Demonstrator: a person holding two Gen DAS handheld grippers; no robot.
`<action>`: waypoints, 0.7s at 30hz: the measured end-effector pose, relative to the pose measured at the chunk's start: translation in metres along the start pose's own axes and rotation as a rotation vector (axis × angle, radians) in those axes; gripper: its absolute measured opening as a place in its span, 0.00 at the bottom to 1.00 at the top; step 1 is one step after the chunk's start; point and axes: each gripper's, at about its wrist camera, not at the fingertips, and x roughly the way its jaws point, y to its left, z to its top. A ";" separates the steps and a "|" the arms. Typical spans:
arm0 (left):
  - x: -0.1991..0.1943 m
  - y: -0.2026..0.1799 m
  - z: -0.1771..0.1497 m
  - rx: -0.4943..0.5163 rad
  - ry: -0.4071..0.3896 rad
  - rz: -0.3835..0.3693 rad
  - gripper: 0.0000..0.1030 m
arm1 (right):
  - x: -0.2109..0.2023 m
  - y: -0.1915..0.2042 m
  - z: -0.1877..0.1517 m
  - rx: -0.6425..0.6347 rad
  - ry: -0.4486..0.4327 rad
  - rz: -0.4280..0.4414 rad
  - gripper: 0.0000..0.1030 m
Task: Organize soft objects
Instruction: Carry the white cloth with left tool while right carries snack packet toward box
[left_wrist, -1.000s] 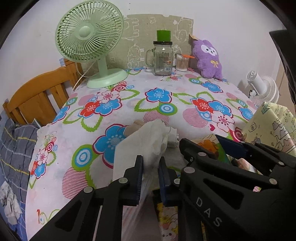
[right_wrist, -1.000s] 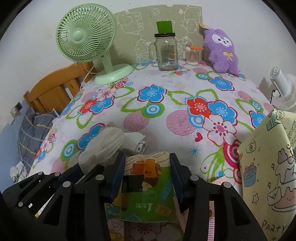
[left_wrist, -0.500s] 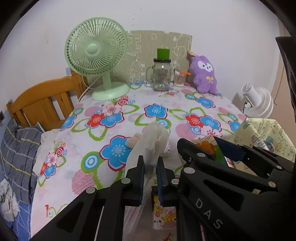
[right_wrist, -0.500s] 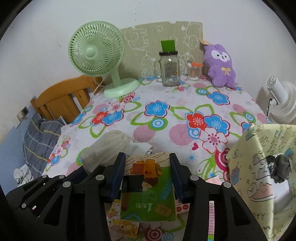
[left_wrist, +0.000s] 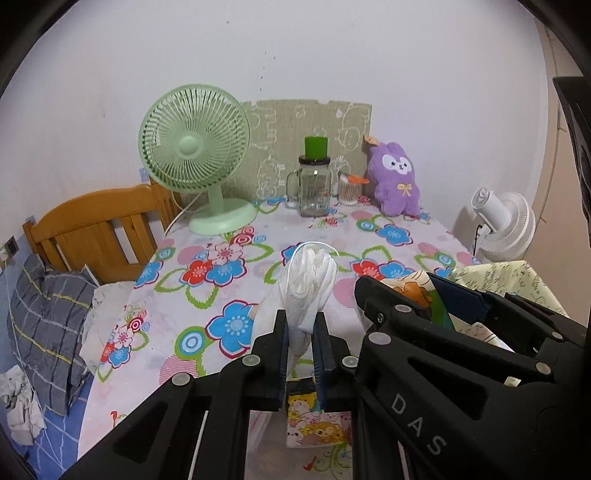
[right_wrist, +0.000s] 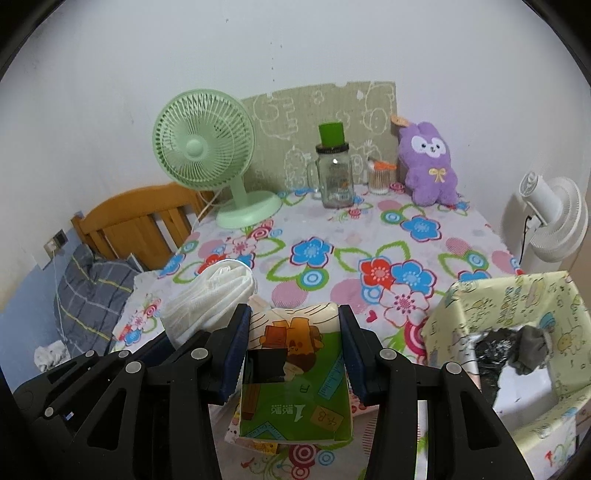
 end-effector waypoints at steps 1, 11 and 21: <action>-0.004 -0.002 0.001 0.000 -0.010 -0.001 0.09 | -0.004 0.000 0.001 -0.002 -0.007 -0.001 0.49; -0.034 -0.023 0.005 0.005 -0.054 -0.001 0.09 | -0.043 -0.013 0.005 -0.004 -0.056 0.000 0.49; -0.053 -0.058 0.007 0.021 -0.096 -0.013 0.09 | -0.077 -0.039 0.006 -0.001 -0.102 -0.009 0.49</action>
